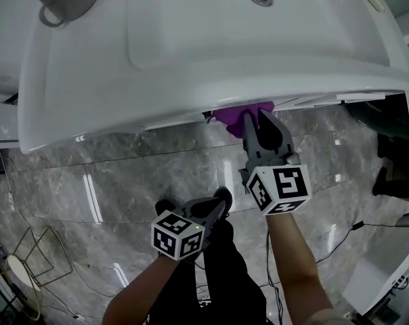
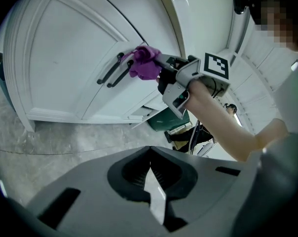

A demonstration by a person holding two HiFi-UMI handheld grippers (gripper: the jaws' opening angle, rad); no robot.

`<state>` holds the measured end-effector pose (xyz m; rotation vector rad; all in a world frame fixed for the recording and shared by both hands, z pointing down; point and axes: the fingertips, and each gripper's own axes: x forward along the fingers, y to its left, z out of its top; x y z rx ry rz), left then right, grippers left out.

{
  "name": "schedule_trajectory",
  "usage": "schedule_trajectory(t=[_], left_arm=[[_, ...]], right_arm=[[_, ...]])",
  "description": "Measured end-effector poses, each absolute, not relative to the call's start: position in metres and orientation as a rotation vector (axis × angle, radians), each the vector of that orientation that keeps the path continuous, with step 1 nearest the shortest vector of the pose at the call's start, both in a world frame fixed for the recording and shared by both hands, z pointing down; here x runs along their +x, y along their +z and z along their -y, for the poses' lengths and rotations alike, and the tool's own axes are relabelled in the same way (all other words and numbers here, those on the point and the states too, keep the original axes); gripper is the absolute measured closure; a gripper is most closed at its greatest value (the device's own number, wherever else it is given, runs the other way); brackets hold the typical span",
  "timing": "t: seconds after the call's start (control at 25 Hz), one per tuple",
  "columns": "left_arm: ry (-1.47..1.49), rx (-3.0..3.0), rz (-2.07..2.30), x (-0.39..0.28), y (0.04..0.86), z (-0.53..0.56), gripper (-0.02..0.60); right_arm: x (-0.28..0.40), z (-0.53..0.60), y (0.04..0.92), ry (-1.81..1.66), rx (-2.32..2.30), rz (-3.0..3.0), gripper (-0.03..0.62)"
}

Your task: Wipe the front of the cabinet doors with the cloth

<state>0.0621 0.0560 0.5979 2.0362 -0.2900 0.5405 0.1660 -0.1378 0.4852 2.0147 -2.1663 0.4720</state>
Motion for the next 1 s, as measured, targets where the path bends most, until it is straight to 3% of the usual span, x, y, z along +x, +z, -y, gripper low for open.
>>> schedule_trajectory(t=[0.44,1.0], left_arm=[[0.524,2.004,0.324,0.099,0.619,-0.065,0.574],[0.684,1.981,0.249,0.057,0.72,-0.081,0.574]], right_arm=[[0.177,0.149,0.552,0.467,1.871,2.156,0.536],[0.164,0.154,0.736,0.532,1.807,1.947,0.537]])
